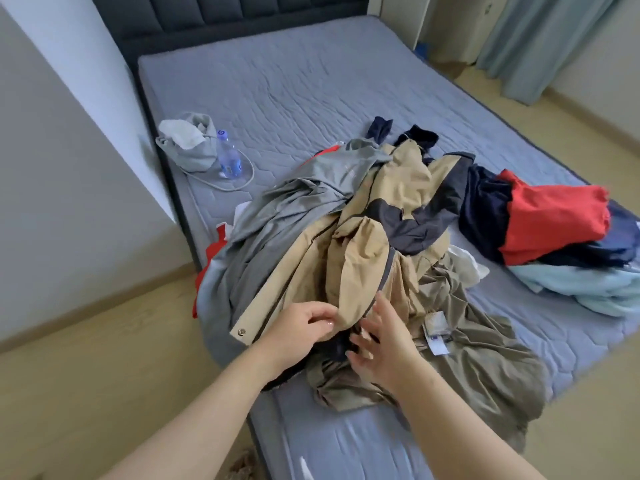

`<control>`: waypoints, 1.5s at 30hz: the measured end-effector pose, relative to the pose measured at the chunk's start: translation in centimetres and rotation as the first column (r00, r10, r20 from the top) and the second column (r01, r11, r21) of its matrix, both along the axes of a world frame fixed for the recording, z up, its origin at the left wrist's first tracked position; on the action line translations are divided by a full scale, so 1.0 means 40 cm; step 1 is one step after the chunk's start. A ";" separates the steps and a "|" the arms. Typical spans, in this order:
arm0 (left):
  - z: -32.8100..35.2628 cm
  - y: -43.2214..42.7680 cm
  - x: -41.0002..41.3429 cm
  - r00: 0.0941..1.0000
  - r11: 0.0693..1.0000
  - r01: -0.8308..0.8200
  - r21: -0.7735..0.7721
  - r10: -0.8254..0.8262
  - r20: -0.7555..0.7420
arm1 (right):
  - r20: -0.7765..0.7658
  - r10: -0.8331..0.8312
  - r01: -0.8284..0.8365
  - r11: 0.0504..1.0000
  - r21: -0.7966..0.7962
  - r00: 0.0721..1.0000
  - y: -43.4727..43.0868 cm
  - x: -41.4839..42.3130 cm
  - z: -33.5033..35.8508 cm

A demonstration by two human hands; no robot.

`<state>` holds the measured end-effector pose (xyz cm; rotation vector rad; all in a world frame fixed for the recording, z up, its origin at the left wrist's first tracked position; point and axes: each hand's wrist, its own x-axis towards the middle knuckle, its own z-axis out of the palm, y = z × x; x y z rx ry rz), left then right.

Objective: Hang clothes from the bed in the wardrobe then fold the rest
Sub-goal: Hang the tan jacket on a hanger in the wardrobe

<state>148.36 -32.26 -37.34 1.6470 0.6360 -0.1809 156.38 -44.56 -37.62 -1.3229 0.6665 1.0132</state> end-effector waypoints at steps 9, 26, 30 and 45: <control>0.244 -0.178 -0.075 0.985 0.983 0.163 -0.084 -0.157 0.069 | 0.306 0.119 -0.105 0.993 -0.061 0.945 -0.100 -0.002 0.191; 0.610 -0.117 -0.126 0.891 0.738 -0.224 0.637 -0.110 0.441 | 0.891 0.234 -0.583 0.811 0.042 0.389 -0.110 -0.124 0.741; 0.636 -0.113 -0.134 0.910 0.723 -0.290 0.627 0.005 0.415 | 0.911 0.291 -0.656 0.754 -0.031 0.291 -0.111 -0.129 0.755; 1.035 -0.077 -0.201 0.440 0.475 -0.839 0.264 0.309 0.843 | 0.994 0.094 -0.315 0.943 -0.106 -0.053 -0.016 -0.143 0.880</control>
